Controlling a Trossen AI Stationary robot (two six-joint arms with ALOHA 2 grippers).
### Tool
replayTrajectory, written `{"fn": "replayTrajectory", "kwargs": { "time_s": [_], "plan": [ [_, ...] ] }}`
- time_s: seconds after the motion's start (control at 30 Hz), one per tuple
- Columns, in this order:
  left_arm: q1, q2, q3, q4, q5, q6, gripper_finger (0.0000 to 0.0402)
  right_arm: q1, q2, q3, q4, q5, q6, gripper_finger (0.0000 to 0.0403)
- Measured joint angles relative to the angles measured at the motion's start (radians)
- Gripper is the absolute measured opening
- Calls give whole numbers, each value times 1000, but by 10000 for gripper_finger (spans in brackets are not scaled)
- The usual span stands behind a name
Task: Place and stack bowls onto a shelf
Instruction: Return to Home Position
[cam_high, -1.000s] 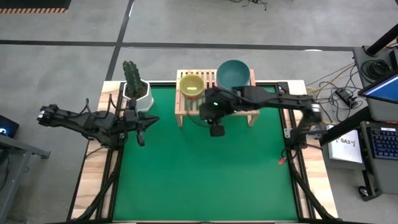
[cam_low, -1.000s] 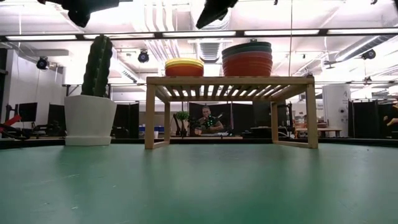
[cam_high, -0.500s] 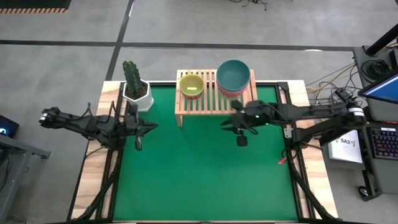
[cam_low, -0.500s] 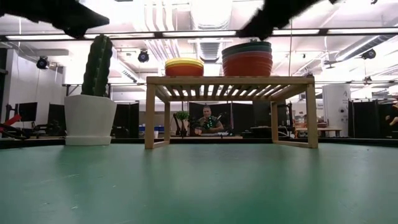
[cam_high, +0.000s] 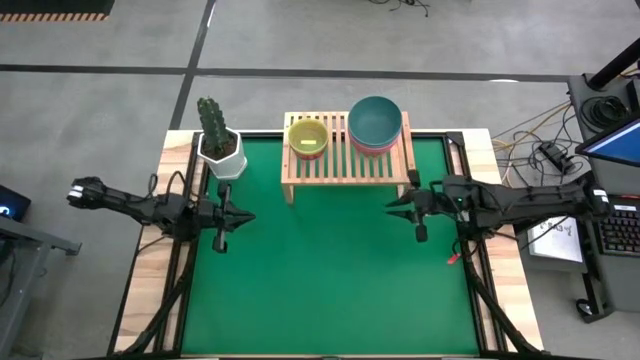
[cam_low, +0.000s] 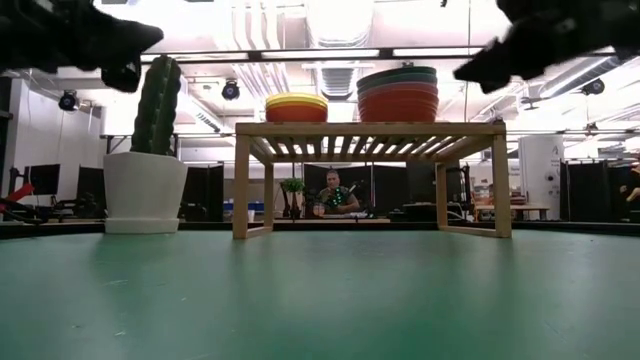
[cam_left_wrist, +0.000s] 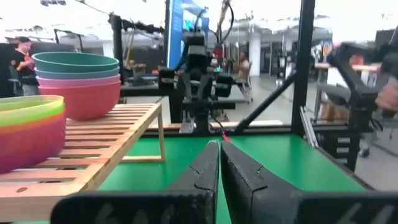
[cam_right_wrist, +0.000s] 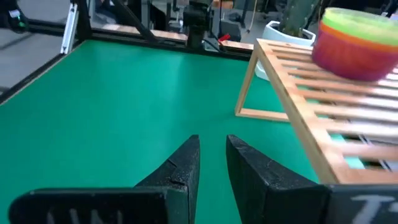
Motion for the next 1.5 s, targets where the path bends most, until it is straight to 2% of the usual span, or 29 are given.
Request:
{"fn": "replayTrajectory", "kwargs": {
  "time_s": [0.17, 0.27, 0.53, 0.73, 0.87, 1.33, 1.5],
  "plan": [
    [10, -20, -94, 146, 1, -2, 0, 0, -158, -109, 4, 0, 19, 68],
    [25, -43, -109, 151, -3, -2, 0, 0, -256, -165, 1, 0, 23, 68],
    [84, -162, -48, -45, -27, 38, 0, -1, -485, -254, -51, 1, 32, 62],
    [107, -262, -75, -134, -26, -9, 0, 0, -592, -313, -98, 6, 31, 59],
    [106, -314, -111, -144, -25, -26, 0, 0, -609, -358, -97, 18, 38, 58],
    [108, -313, -111, -186, -26, -63, 0, 0, -589, -381, -42, -2, -20, 58],
    [108, -313, -110, -173, -32, -100, 0, 0, -589, -382, -37, -43, -14, 59]
  ]
}}
